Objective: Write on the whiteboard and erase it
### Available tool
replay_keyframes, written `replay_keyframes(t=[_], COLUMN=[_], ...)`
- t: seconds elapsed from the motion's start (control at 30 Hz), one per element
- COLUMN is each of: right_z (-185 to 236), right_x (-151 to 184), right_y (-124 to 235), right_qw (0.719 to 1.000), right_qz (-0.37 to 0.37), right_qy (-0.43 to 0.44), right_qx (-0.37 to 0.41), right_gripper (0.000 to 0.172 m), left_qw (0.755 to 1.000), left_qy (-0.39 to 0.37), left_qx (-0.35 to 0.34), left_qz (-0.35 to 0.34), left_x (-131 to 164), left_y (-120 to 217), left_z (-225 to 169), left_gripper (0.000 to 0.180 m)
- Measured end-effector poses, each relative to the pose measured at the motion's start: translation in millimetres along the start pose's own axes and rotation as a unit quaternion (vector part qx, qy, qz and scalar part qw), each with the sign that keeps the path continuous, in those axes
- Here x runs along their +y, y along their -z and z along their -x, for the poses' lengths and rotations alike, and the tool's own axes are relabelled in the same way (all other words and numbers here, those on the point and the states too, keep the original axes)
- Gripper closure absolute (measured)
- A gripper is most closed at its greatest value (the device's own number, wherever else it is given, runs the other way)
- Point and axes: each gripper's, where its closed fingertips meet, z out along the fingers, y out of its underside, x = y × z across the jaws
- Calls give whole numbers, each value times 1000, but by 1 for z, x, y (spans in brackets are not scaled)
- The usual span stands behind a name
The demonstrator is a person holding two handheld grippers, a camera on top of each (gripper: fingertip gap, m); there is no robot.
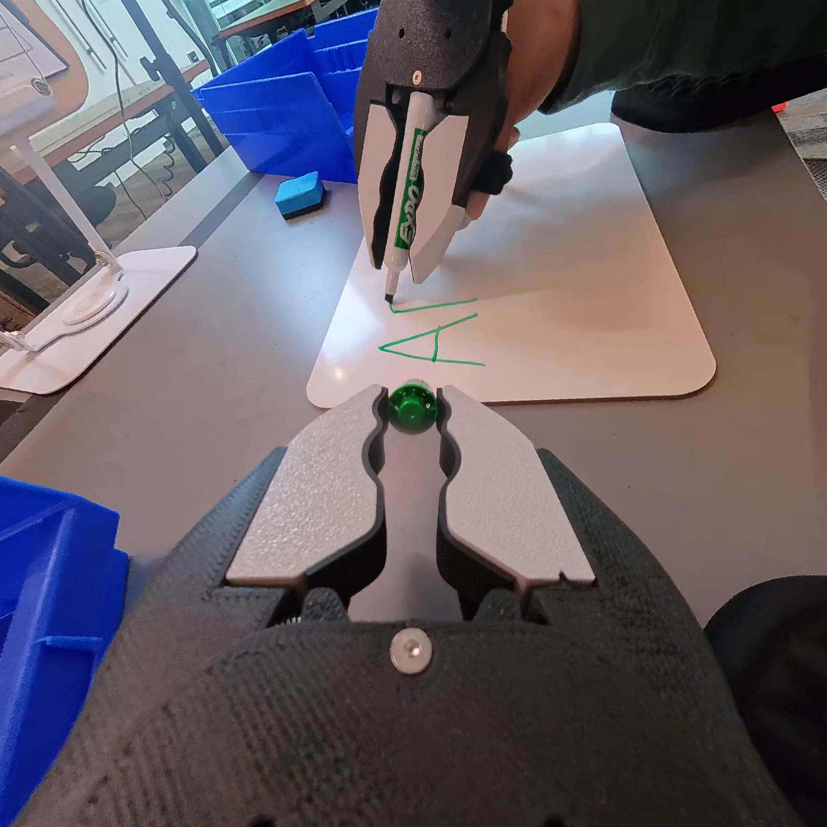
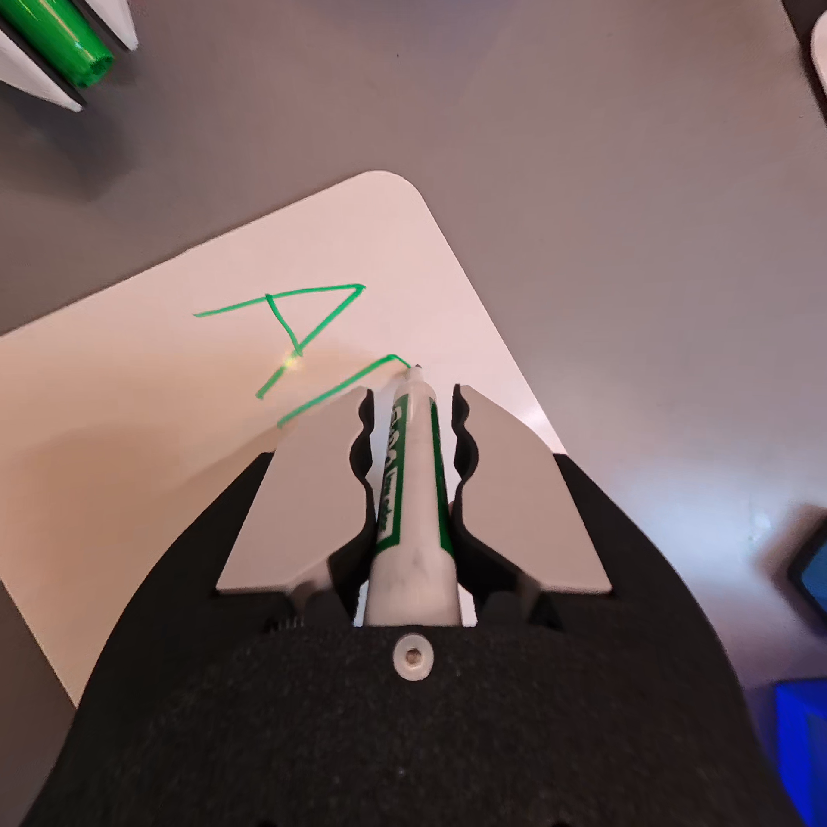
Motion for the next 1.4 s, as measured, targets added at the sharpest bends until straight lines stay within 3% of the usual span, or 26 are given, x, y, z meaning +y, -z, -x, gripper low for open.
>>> replay_keyframes(t=[0.2, 0.37, 0.5, 0.83, 1.07, 1.23, 1.4], right_z=[8, 34, 33, 29, 62, 44, 2], right_x=[19, 9, 6, 38, 17, 11, 36], right_y=[16, 12, 9, 33, 22, 32, 48], right_qw=[1000, 1000, 1000, 1000, 999, 999, 998], right_qz=[9, 1, -6, 11, -7, -43, -36], right_qy=[-11, 15, 15, -8, 29, 3, -39], right_qx=[-8, -27, -25, -11, -40, -26, 27], right_gripper=[137, 137, 137, 137, 137, 137, 137], left_qw=[1000, 1000, 996, 975, 962, 959, 958], left_qy=[7, 20, 41, 118, 115, 122, 129], left_qx=[-1, -19, -70, -150, -193, -204, -202], left_qz=[-1, -7, -29, -114, -152, -157, -155], left_x=[0, -5, -13, -35, -49, -50, -48], left_y=[-1, -2, 2, 22, 36, 39, 39], left_z=[1, 4, 17, 44, 51, 53, 55], left_gripper=[160, 160, 160, 160, 160, 160, 160])
